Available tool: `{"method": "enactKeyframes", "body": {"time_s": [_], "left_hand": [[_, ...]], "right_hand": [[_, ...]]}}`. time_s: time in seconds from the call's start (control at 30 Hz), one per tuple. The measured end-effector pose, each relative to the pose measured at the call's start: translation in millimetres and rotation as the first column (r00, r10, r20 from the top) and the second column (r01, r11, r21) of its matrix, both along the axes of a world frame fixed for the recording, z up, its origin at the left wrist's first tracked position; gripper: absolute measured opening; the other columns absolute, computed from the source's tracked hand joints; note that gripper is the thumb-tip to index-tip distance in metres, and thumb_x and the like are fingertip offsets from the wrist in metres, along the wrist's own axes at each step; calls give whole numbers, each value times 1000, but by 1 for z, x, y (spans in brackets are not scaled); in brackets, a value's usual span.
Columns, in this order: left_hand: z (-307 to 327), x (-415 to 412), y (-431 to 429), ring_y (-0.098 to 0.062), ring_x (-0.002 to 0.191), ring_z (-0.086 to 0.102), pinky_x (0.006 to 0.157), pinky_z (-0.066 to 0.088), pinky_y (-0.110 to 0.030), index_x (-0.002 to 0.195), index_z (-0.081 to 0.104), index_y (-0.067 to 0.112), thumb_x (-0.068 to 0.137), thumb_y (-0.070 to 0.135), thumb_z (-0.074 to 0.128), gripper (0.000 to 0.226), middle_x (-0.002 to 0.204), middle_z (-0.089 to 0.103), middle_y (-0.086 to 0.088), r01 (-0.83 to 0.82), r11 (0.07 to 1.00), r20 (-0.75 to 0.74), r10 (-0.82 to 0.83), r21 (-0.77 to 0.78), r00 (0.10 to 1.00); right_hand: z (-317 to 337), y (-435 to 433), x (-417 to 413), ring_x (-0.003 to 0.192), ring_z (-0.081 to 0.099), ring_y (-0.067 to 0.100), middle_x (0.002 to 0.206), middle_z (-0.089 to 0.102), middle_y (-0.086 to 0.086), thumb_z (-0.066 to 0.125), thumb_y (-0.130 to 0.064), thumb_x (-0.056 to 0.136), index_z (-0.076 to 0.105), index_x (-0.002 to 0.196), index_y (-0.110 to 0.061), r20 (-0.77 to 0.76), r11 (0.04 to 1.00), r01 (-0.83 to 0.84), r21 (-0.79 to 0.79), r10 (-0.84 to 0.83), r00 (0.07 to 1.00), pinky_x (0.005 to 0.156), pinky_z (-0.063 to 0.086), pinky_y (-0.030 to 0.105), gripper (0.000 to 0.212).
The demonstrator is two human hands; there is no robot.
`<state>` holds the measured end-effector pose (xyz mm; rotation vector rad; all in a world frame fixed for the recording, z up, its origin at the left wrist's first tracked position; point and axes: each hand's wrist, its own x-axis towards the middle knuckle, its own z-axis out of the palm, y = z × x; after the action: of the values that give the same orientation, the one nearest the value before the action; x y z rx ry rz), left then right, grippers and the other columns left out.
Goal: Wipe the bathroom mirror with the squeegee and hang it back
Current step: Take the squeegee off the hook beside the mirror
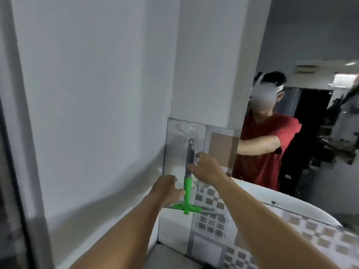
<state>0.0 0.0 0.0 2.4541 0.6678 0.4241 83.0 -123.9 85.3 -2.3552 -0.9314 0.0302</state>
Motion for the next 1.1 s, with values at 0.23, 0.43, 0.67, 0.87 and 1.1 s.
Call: {"method": "enactKeyframes", "body": {"time_s": [0.23, 0.43, 0.67, 0.87, 1.1], "left_hand": [[-18, 23, -4, -20, 78, 66, 65, 49, -29, 82, 72, 15, 76, 28, 79, 17, 78, 67, 0, 80, 972, 59, -68, -223, 996], [-26, 16, -19, -15, 69, 60, 64, 46, -26, 69, 63, 26, 78, 25, 82, 21, 66, 62, 8, 99, 950, 166, -52, -295, 985], [9, -15, -55, -3, 67, 58, 54, 35, -6, 100, 70, 18, 85, 32, 77, 21, 83, 66, 9, 64, 989, 267, -25, -137, 963], [40, -49, -101, -18, 73, 63, 64, 39, -25, 94, 73, 14, 85, 28, 77, 17, 81, 71, 0, 55, 998, 341, -63, 33, 938], [79, -72, -175, -16, 71, 60, 64, 41, -23, 97, 71, 12, 93, 19, 66, 9, 86, 68, -2, 167, 971, 326, -215, 170, 920]], "right_hand": [[-14, 26, 10, 91, 65, 27, 101, 67, 9, 59, -23, 95, 58, 116, -7, -91, 978, 30, 206, -12, 996, 71, 51, 36, 26], [-12, 16, 7, 76, 61, 16, 87, 62, 0, 61, -21, 96, 60, 113, -9, -90, 969, 13, 247, 10, 996, 56, 45, 26, 21], [20, -25, -15, 88, 72, 26, 99, 72, 7, 68, -21, 91, 63, 115, -8, -138, 925, 26, 378, 29, 990, 81, 62, 48, 27], [39, -92, -42, 87, 73, 29, 102, 70, 9, 74, -16, 87, 48, 116, -13, -136, 856, 84, 510, -16, 991, 77, 62, 53, 40], [57, -189, -75, 100, 67, 30, 135, 55, 18, 76, -6, 85, -8, 158, -30, -36, 740, 154, 654, -172, 984, 87, 60, 47, 113]]}}
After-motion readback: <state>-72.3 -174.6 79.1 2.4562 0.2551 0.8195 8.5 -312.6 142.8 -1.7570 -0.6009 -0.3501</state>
